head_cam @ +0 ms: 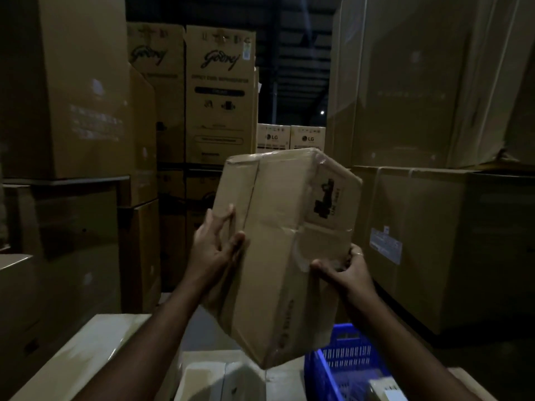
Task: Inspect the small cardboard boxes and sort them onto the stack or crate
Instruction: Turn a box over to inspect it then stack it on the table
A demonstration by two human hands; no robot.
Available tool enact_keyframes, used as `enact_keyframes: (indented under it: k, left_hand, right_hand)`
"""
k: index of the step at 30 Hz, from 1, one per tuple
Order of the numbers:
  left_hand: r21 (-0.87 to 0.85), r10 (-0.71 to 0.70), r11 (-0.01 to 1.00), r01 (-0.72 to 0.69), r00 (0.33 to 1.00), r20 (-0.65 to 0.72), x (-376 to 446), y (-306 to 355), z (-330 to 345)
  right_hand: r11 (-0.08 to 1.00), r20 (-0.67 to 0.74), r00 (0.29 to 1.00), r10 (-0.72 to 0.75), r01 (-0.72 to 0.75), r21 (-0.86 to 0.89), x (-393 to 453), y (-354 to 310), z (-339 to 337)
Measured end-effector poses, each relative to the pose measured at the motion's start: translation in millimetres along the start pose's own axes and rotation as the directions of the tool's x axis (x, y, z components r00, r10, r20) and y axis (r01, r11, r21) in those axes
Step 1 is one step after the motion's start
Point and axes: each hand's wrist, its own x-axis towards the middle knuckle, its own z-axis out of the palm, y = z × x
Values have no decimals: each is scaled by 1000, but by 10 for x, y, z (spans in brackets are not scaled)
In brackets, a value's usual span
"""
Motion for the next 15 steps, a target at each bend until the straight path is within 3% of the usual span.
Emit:
enact_keyframes:
  k: [2,4,8,15]
  left_hand:
    - [-58,-42,997,51,987,155,-94,135,149]
    - [-142,-81,983,112,974,211,-193,255,242]
    - [-32,-96,995,98,992,80,-254,302,295]
    - [-72,-112,991,108,992,-50,-293,263,399]
  right_hand:
    - [994,-98,993,-61,52,-92,-8,68,142]
    - [967,-154,980,-124,84,-239,-4,84,271]
    - [937,-142,977,-157,101,-334,47,141,350]
    - [882,-169,958,-233,135,-451,65,122,388]
